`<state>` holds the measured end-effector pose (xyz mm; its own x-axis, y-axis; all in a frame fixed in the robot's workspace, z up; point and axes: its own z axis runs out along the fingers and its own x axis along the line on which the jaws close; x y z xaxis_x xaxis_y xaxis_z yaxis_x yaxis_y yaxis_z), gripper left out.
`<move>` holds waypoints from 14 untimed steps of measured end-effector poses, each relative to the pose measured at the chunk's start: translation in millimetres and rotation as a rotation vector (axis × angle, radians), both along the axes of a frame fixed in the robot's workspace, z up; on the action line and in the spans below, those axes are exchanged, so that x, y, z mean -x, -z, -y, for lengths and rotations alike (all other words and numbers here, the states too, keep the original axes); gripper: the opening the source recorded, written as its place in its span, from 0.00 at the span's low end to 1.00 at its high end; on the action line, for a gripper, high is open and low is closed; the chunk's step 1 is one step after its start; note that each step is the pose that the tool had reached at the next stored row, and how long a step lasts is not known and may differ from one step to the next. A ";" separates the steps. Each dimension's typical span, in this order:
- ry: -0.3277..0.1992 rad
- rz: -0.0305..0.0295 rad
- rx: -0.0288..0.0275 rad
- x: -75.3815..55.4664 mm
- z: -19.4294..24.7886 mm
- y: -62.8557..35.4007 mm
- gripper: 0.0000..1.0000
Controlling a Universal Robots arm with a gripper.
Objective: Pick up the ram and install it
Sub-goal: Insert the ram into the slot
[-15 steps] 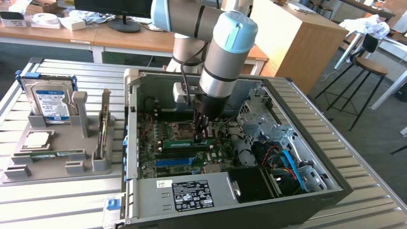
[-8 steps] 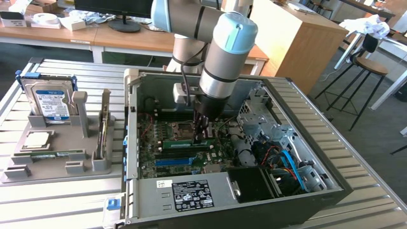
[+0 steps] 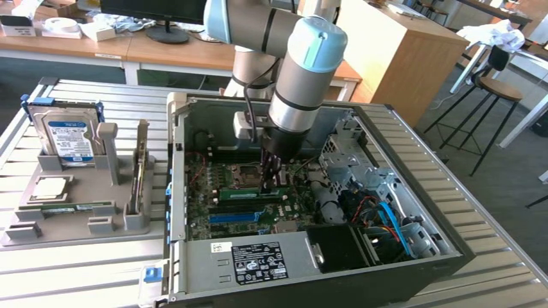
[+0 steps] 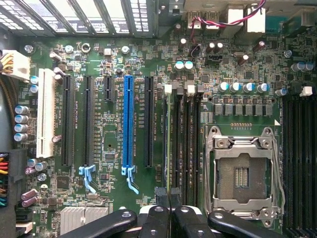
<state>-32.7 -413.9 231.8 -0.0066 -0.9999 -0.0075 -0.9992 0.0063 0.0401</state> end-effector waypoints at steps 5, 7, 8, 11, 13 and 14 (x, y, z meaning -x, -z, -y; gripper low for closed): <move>0.000 -0.0001 0.0003 0.3 -0.1 -0.1 0.11; 0.000 -0.0001 0.0003 0.4 -0.1 -0.1 0.11; 0.000 0.0000 0.0009 0.3 -0.2 0.0 0.11; 0.000 -0.0017 0.0026 0.4 -0.1 -0.1 0.11; 0.000 -0.0032 0.0033 0.4 -0.1 -0.1 0.11; 0.000 -0.0036 0.0034 0.4 -0.1 -0.1 0.11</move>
<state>-33.1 -413.8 231.8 -0.0068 -1.0000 -0.0041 -0.9990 0.0066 0.0437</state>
